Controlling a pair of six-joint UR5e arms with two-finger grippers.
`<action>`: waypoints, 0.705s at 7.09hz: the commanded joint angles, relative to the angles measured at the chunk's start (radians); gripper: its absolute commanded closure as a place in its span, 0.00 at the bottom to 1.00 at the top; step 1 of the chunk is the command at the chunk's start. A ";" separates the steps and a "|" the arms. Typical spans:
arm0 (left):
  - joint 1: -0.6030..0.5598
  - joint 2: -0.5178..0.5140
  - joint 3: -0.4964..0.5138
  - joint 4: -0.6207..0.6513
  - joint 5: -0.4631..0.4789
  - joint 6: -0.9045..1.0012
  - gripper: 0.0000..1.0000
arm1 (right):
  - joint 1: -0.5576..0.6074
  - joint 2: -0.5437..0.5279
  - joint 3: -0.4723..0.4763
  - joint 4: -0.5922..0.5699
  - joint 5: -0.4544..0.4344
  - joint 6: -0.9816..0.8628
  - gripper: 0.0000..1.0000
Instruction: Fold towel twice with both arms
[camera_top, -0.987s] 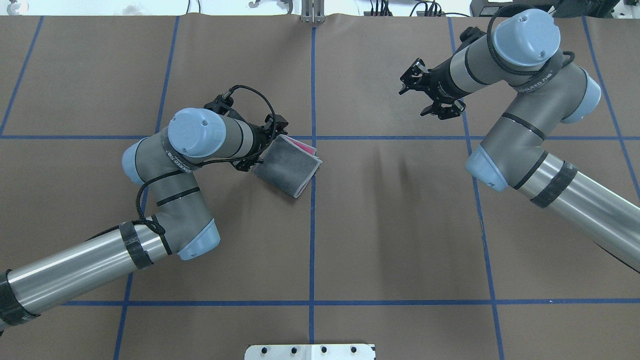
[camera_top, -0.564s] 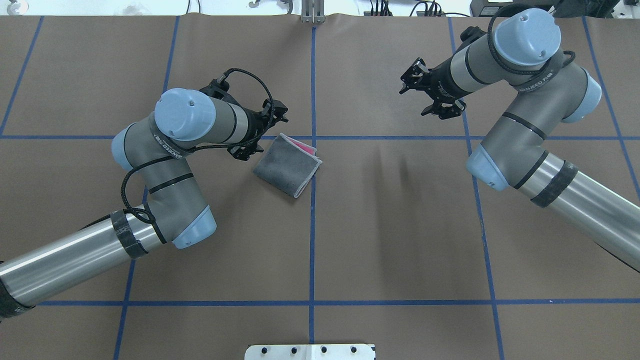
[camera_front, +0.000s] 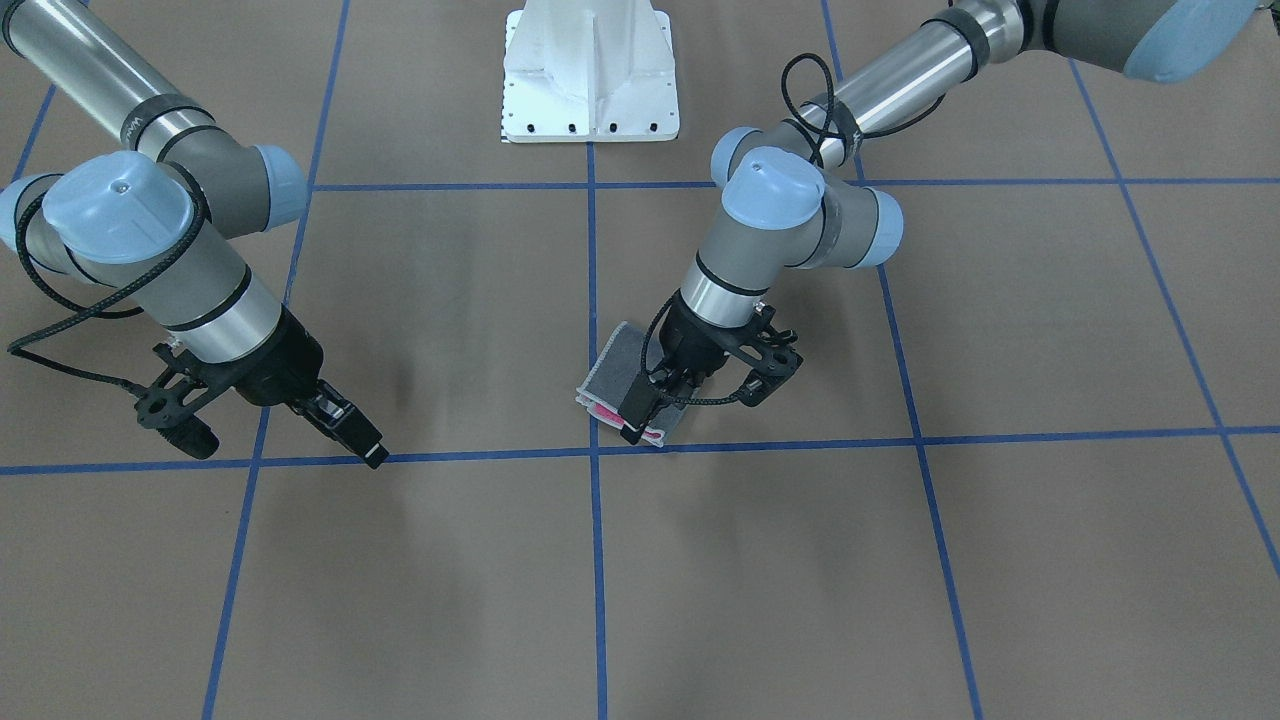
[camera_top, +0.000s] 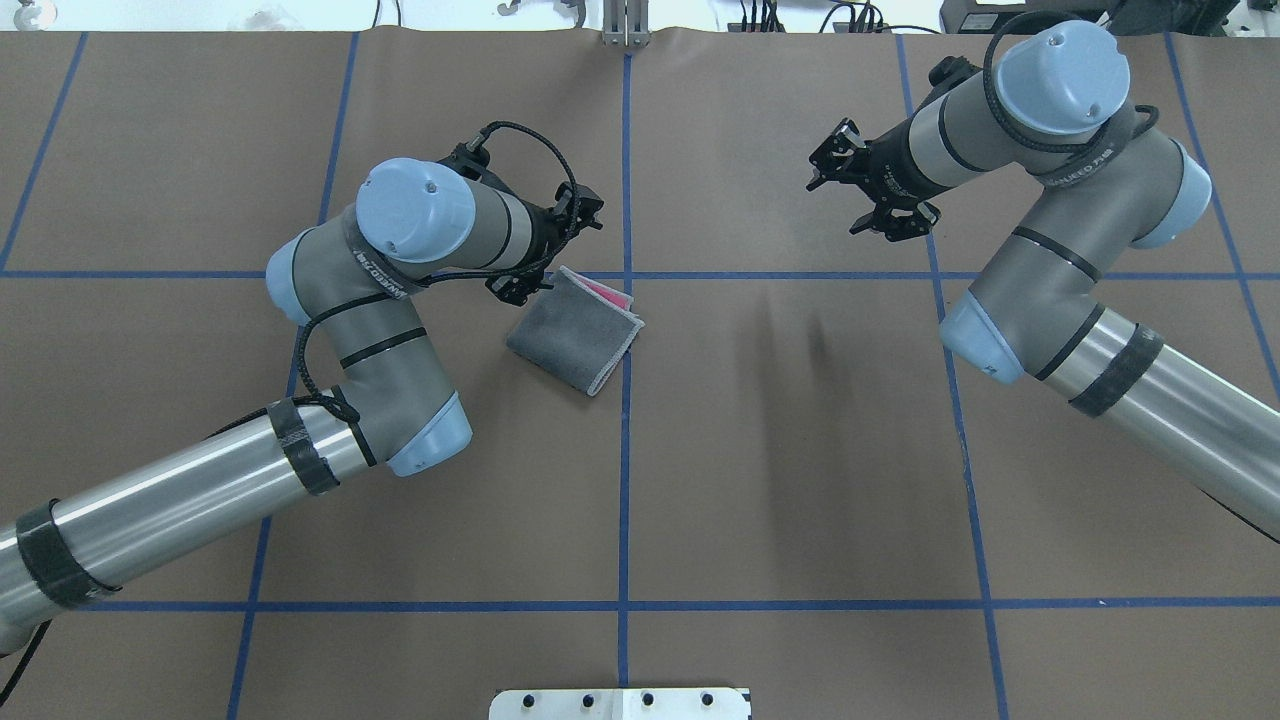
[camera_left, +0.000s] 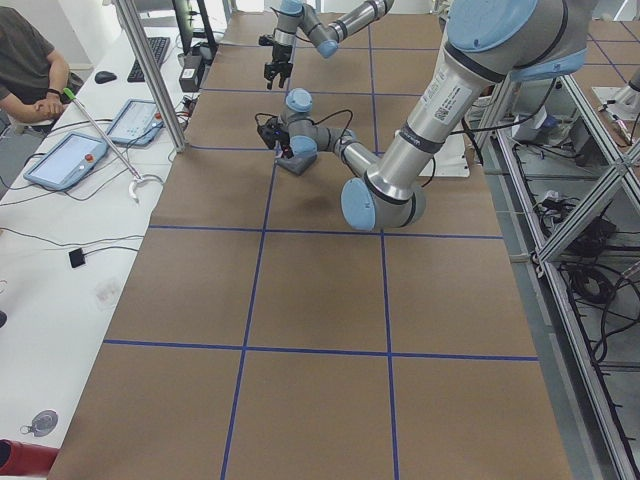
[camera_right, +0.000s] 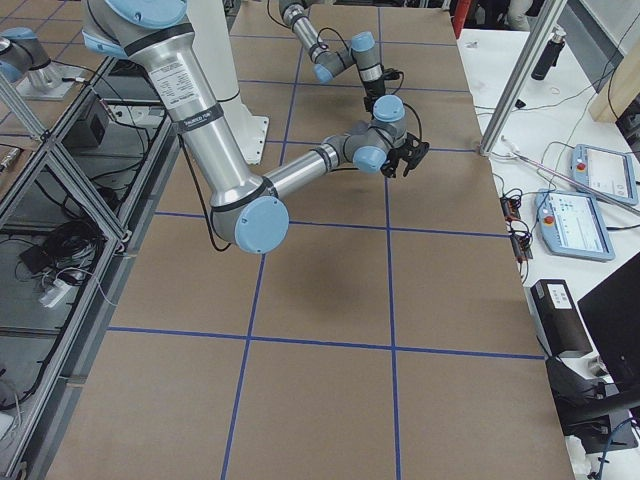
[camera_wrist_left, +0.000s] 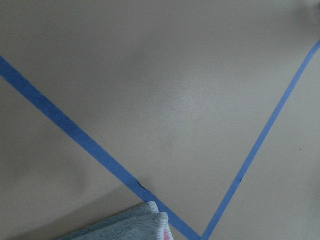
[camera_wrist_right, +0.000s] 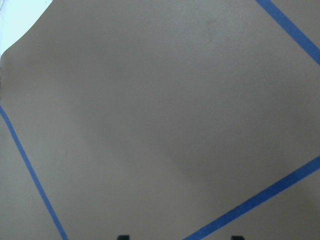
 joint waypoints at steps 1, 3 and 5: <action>0.000 -0.059 0.087 -0.007 0.016 -0.001 0.01 | 0.009 -0.009 0.000 0.001 0.001 -0.001 0.26; 0.001 -0.078 0.142 -0.041 0.034 -0.001 0.01 | 0.018 -0.027 0.000 0.005 0.010 -0.001 0.26; 0.000 -0.098 0.172 -0.042 0.034 0.002 0.01 | 0.018 -0.029 0.000 0.004 0.010 -0.001 0.26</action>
